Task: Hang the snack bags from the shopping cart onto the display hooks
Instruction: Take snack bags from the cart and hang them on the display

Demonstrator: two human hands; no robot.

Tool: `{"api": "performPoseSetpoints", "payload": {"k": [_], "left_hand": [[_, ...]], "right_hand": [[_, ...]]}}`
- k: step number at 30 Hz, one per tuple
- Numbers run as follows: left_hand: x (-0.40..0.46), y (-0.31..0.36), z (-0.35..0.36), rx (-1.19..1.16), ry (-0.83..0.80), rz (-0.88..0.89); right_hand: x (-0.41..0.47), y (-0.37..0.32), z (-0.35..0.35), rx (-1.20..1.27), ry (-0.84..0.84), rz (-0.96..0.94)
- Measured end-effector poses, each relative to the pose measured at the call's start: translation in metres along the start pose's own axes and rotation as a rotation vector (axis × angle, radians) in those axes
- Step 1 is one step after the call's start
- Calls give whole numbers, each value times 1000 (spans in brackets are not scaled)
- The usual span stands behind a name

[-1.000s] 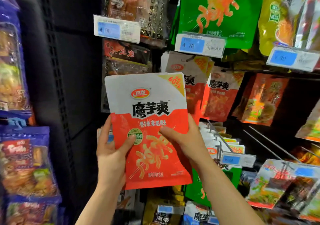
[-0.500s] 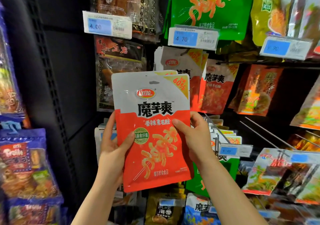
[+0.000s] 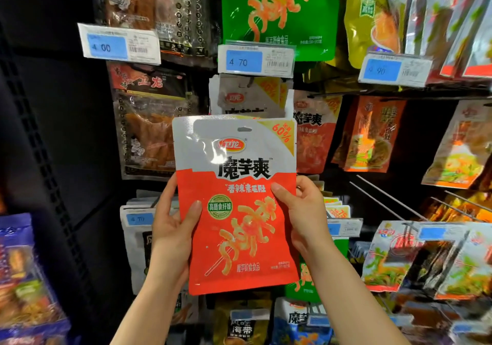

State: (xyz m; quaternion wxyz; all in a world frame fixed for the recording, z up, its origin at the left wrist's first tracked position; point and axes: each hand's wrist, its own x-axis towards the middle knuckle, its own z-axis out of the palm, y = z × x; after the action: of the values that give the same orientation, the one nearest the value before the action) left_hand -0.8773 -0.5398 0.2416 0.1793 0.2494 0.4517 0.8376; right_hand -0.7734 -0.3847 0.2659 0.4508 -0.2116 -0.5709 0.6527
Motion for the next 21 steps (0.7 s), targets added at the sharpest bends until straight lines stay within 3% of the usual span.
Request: {"api": "performPoseSetpoints", "payload": {"k": [11,21], "left_hand": [[0,-11,18,83,-33,24],[3,-26,9,161,101,85]], "right_hand": [[17,-2,-11,-44,20,-45],[9,12,-2,-69,-28,-1]]}}
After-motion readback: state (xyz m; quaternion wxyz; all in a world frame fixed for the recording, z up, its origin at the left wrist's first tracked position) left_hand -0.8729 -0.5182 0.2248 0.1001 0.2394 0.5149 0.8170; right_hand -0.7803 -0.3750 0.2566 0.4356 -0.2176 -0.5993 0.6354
